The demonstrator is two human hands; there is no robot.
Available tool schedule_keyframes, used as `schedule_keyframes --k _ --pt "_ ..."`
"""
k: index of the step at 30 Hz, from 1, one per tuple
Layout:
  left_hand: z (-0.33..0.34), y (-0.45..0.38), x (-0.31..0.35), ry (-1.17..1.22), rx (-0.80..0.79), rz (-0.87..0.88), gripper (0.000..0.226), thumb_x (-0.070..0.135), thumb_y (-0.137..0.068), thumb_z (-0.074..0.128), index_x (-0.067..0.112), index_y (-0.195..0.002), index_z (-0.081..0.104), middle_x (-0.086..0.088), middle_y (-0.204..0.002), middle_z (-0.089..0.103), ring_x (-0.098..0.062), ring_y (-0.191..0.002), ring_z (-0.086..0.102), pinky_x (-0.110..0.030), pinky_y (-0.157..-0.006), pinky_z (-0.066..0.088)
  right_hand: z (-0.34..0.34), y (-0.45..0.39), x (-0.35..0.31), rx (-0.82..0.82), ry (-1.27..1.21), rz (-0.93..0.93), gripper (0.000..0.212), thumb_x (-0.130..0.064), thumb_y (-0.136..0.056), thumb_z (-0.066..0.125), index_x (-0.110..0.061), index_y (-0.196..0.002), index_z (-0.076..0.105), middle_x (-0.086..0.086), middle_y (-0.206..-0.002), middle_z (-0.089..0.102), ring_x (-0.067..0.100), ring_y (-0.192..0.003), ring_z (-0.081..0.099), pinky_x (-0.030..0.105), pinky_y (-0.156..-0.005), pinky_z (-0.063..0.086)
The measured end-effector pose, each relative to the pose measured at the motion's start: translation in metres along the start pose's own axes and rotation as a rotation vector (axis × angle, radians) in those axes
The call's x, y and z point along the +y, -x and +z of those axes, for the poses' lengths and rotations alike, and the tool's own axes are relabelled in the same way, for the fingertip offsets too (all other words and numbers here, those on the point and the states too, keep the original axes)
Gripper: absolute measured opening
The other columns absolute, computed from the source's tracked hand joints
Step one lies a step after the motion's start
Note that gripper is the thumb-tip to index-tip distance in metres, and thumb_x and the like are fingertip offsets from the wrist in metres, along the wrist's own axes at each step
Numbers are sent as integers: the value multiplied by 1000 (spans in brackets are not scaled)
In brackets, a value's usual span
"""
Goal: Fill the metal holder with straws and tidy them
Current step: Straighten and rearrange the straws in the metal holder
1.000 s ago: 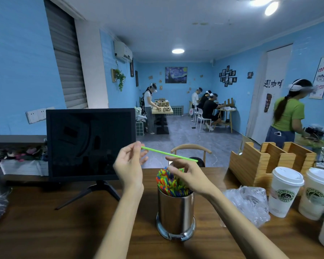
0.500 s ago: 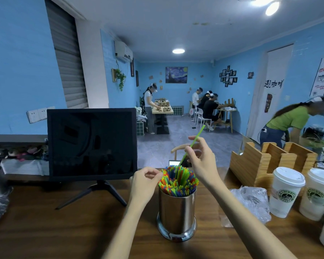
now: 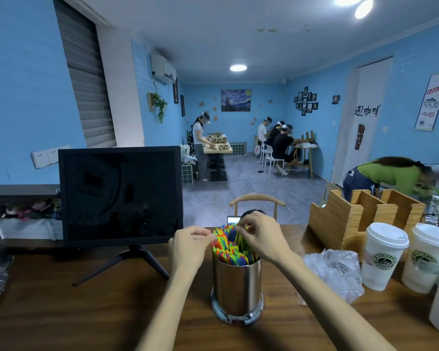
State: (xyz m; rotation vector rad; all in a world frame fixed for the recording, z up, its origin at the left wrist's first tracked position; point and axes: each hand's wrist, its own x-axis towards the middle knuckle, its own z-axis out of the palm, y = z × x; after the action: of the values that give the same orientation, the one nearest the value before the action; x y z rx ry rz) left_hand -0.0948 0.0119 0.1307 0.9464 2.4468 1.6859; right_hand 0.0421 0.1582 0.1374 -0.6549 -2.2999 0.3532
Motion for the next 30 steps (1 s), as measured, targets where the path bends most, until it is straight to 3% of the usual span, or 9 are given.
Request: schedule_keyframes --k 3,8,12,15,17,19,24,30 --pt "-2 -2 11 131 89 77 5 29 -82 82 29 -81 77 11 -75 75 -4 -75 71 -16 -62 48 2 4 -1 -54 28 16 27 -47 -93 66 -23 -94 79 -6 -92 67 12 -85 62 33 -72 48" --pt "-10 -8 35 427 196 267 24 12 -94 69 36 -88 72 12 -88 76 -8 -86 73 -29 -79 59 -1 3 -2 -118 -9 -27 23 -39 -95 67 -27 -112 76 -5 -108 66 14 -100 62 28 -78 44" --pt "-26 -7 63 698 342 327 23 10 -96 68 31 -95 74 9 -91 77 -11 -88 73 -30 -74 60 -2 8 -1 -102 -176 -64 36 -37 -91 73 -29 -126 69 -14 -120 62 7 -115 54 21 -93 38" --pt "-33 -12 76 875 373 247 15 12 -94 71 25 -100 75 6 -92 78 -9 -80 73 -27 -72 61 -7 13 -9 -133 -483 -36 40 -24 -88 80 -26 -126 70 -14 -105 70 0 -104 63 17 -93 45" --pt "-32 -17 76 943 372 169 14 12 -91 74 21 -102 75 4 -91 78 -10 -80 73 -26 -71 60 -14 17 -18 -191 -720 -3 38 -13 -87 80 -20 -123 71 -6 -81 72 6 -83 67 22 -86 53" --pt "-27 -20 71 967 360 87 14 12 -90 76 17 -103 75 -1 -93 78 -14 -84 73 -24 -70 59 -23 17 -23 -202 -880 19 37 -5 -88 76 -15 -124 70 3 -73 73 17 -76 67 29 -83 56" --pt "-8 -19 51 968 381 -94 23 15 -86 80 4 -105 76 -17 -95 76 -15 -79 70 -28 -74 61 -41 18 -27 -270 -1098 77 37 -17 -90 69 -18 -126 68 15 -94 76 23 -67 68 24 -57 45" --pt "7 -16 44 972 320 -252 20 23 -87 79 8 -100 75 -6 -77 69 -11 -69 64 -24 -64 60 -46 16 -27 -181 -1185 85 29 -21 -94 61 -2 -115 69 19 -106 76 23 -77 74 23 -57 52"
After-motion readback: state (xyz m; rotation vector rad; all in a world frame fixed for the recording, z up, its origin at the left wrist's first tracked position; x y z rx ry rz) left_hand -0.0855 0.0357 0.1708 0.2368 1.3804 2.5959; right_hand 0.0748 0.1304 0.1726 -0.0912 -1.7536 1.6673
